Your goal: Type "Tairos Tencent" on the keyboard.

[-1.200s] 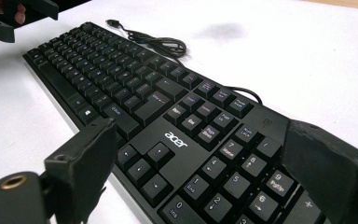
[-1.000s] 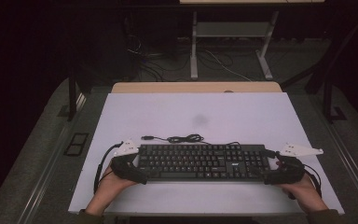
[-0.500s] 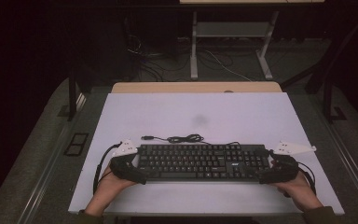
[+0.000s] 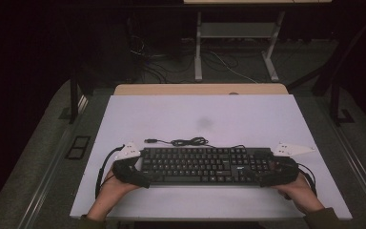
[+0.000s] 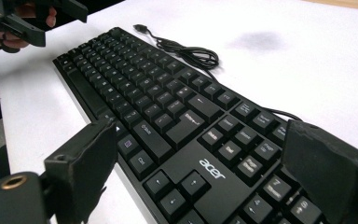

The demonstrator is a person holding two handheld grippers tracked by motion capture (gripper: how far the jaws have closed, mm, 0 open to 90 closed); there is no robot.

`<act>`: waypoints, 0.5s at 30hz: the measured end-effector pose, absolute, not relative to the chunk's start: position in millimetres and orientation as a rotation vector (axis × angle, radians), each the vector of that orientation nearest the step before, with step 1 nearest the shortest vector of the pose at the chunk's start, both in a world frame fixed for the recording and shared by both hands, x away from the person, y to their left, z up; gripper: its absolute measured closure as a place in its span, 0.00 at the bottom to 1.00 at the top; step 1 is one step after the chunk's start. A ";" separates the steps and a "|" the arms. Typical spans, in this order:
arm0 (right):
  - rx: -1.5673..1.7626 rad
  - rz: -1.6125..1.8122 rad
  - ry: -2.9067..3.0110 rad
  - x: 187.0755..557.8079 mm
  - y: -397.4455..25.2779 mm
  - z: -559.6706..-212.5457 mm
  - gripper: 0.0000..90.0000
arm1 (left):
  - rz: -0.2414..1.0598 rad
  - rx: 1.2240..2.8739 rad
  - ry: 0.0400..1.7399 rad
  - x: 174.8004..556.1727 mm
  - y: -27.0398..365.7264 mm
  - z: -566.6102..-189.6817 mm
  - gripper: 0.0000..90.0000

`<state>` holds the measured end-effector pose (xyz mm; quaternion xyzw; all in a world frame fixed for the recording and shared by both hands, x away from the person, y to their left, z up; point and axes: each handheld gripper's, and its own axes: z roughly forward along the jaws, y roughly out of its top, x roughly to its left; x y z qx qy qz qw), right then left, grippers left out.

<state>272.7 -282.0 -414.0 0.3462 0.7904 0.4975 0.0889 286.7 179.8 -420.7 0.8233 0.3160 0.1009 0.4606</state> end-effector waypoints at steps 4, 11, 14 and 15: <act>1.024 1.479 2.361 274.4 -277.8 -414.1 0.12 | 0.248 2.026 0.771 287.0 179.8 -420.9 0.00; 1.008 1.481 2.377 276.3 -269.5 -413.3 0.12 | 0.247 2.027 0.766 286.4 179.5 -421.3 0.00; 1.003 1.486 2.381 277.1 -267.1 -413.1 0.12 | 0.246 2.026 0.765 286.7 178.6 -421.4 0.00; 0.998 1.488 2.384 277.9 -264.3 -413.6 0.12 | 0.245 2.024 0.766 286.7 178.0 -421.4 0.00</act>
